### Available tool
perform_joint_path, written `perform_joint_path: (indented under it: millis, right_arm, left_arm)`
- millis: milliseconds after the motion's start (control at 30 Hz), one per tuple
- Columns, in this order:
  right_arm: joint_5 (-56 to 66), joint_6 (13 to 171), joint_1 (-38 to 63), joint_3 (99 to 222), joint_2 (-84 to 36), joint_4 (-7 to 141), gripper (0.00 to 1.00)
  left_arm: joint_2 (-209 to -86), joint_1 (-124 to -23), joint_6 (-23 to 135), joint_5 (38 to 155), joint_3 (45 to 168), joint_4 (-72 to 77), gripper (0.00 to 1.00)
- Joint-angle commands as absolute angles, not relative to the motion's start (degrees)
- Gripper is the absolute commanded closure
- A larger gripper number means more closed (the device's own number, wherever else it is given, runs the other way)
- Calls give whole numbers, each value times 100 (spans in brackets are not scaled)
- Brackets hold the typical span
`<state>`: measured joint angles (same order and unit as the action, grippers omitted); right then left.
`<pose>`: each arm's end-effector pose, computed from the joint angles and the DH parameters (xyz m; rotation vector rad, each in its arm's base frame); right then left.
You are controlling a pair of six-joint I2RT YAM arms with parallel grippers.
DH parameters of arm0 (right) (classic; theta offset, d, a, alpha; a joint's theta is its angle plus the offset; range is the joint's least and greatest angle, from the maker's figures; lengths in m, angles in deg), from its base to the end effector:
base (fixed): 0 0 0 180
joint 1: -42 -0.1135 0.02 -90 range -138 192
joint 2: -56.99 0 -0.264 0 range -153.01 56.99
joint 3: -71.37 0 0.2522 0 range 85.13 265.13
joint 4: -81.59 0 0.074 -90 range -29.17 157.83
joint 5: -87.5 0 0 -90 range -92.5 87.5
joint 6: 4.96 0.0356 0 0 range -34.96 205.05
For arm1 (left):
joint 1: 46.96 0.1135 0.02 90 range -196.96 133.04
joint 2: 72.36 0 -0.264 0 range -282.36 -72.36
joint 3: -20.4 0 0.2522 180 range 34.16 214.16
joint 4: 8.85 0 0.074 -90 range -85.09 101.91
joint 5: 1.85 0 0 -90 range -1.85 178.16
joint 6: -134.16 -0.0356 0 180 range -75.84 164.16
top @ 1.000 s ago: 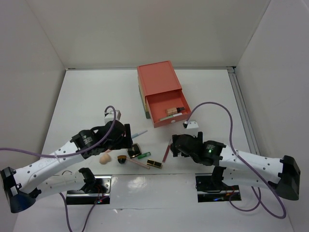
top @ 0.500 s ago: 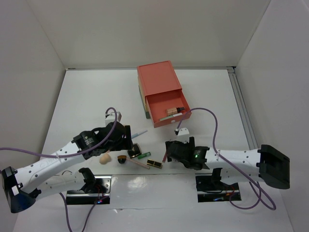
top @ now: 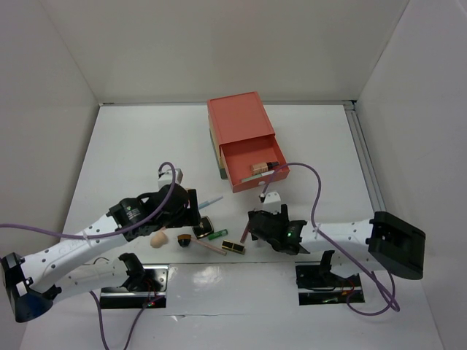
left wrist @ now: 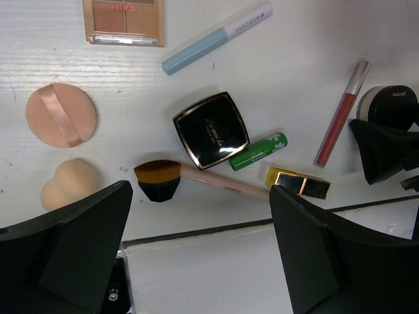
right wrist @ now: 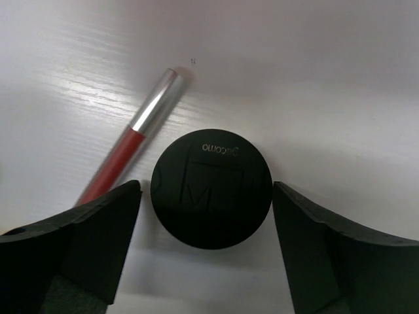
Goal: Organize the makeup
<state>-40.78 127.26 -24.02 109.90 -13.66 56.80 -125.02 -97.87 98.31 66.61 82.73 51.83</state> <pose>0.1022 0.1754 0.1431 -0.2399 2.2774 0.0849 0.1210 -0.1283 0.2825 -0.2305 2.4057 -0.3985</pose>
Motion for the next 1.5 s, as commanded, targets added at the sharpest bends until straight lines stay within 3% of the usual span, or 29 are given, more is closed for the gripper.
perform_joint_path:
  millis: [0, 67, 133, 200, 233, 267, 633, 900, 1000, 1133, 1467]
  right_arm:
    - [-4222, 12609, -2330, 10956, -1534, 6194, 15]
    - [-4275, 12609, -2330, 10904, -1587, 6247, 15]
    - [-4327, 12609, -2330, 10903, -1640, 6247, 25]
    - [-4328, 12679, -2330, 10903, -1640, 6142, 40]
    - [-4328, 12679, -2330, 10903, -1579, 6089, 54]
    - [-4389, 12766, -2330, 10973, -1500, 6001, 56]
    - [-4004, 12276, -3103, 11947, -532, 4630, 64]
    - [-2045, 10325, -3464, 13521, -691, 4761, 67]
    - [-2382, 9764, -3464, 14110, -691, 4875, 67]
    - [-3272, 9629, -2772, 14831, -901, 4752, 68]
    - [-2720, 9621, -512, 15218, -1419, 4972, 65]
  left_arm:
    - [-12421, -9784, 9821, 6689, 8223, 5167, 0]
    - [-12421, -9784, 9821, 6689, 8171, 5167, 0]
    - [-12421, -9784, 9874, 6689, 8171, 5167, 0]
    - [-12421, -9784, 9874, 6689, 8171, 5167, 0]
    - [-12421, -9784, 9874, 6689, 8171, 5167, 0]
    - [-12421, -9784, 9874, 6689, 8171, 5167, 0]
    - [-12588, -9784, 9698, 6943, 8065, 5035, 0]
    - [-12869, -9784, 9698, 6943, 8065, 4859, 0]
    - [-12869, -9784, 9646, 6943, 8012, 4790, 0]
    - [-12922, -9784, 9592, 7066, 7872, 4421, 0]
    - [-14170, -9784, 9584, 7286, 8319, 4042, 0]
